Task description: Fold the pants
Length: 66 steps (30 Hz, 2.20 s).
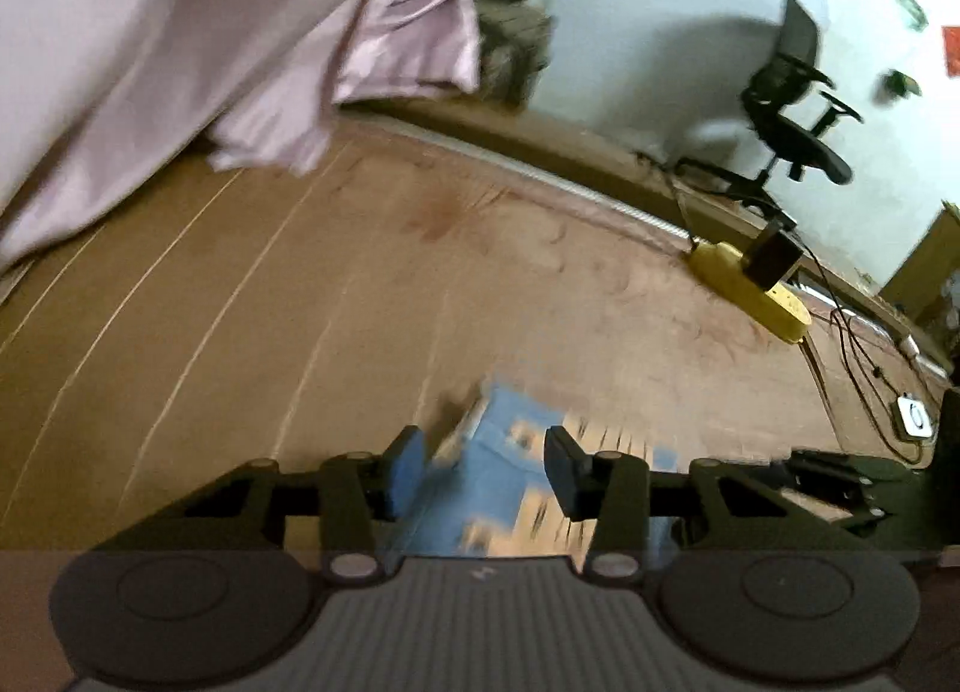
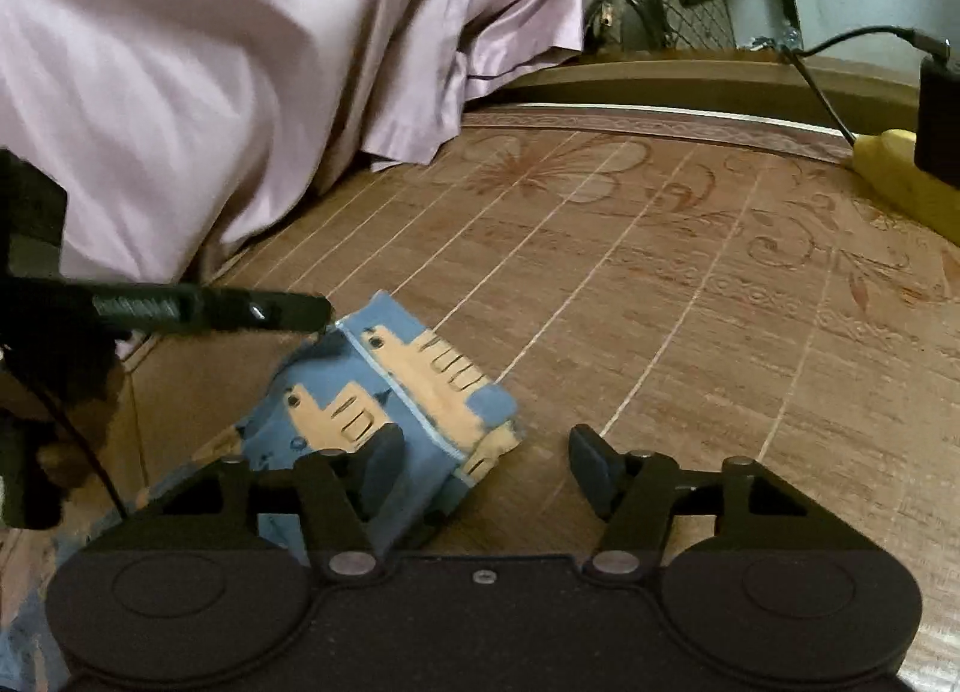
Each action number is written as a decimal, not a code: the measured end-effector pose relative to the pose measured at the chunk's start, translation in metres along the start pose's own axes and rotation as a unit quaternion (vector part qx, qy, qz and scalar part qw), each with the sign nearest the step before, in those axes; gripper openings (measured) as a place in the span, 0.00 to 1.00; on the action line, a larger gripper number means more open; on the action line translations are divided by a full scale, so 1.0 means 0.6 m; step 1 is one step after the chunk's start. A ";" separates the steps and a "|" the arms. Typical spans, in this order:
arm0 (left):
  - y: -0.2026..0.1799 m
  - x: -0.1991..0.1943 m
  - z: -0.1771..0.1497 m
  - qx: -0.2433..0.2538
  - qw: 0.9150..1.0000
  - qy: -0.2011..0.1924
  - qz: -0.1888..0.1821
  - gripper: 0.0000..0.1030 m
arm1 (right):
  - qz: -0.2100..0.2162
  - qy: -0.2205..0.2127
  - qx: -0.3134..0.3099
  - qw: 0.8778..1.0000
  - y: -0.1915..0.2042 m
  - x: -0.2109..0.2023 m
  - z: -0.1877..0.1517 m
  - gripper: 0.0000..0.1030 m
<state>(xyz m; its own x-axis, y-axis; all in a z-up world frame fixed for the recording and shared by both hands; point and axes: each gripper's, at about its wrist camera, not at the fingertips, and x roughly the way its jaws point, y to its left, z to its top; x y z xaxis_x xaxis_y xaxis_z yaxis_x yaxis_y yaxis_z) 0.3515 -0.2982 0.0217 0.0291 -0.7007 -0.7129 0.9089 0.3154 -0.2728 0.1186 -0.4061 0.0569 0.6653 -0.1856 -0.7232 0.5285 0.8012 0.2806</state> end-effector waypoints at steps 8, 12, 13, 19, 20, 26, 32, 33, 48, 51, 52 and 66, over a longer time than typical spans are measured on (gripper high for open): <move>-0.034 0.073 -0.010 0.084 0.996 0.030 0.028 0.45 | 0.012 0.010 -0.047 0.999 -0.007 0.028 0.016 0.36; -0.035 0.073 -0.022 0.092 0.995 0.023 0.030 0.45 | 0.020 0.018 -0.055 0.998 0.001 0.029 0.012 0.25; -0.035 0.071 -0.023 0.093 0.995 0.022 0.029 0.45 | 0.021 0.019 -0.052 0.998 0.002 0.029 0.012 0.24; -0.029 0.072 -0.021 0.080 0.996 0.020 0.026 0.46 | 0.023 0.003 -0.034 0.999 0.000 0.023 0.013 0.11; -0.027 0.070 -0.021 0.077 0.997 0.019 0.025 0.47 | 0.023 0.000 -0.037 0.999 0.002 0.021 0.013 0.10; 0.000 0.007 -0.013 -0.016 0.999 -0.034 -0.017 0.79 | 0.019 -0.037 -0.134 0.990 0.046 0.000 0.005 0.10; 0.050 -0.023 0.003 -0.139 0.988 0.003 -0.067 0.80 | 0.034 -0.066 -0.272 0.959 0.111 -0.019 -0.026 0.09; 0.058 -0.021 0.005 -0.163 0.984 0.017 -0.074 0.78 | 0.038 -0.065 -0.291 0.954 0.120 -0.019 -0.032 0.09; 0.078 0.037 0.017 -0.308 0.942 0.117 -0.069 0.73 | 0.056 -0.030 -0.461 0.885 0.176 -0.004 -0.097 0.09; 0.071 0.045 0.024 -0.313 0.940 0.130 -0.041 0.73 | 0.057 -0.029 -0.471 0.880 0.181 -0.007 -0.105 0.09; 0.068 0.047 0.025 -0.314 0.940 0.133 -0.030 0.73 | 0.057 -0.028 -0.472 0.879 0.181 -0.007 -0.105 0.09; 0.068 0.053 0.001 -0.319 0.935 0.155 -0.004 0.24 | 0.070 -0.044 -0.426 0.901 0.161 -0.029 -0.079 0.45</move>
<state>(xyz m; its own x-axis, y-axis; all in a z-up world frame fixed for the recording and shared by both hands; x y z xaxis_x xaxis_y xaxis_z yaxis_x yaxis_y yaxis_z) 0.3897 -0.3083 -0.0115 -0.1883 -0.5173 -0.8348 0.4729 0.6972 -0.5387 0.1330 -0.2987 0.0663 0.7530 -0.0631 -0.6550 -0.1350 0.9594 -0.2476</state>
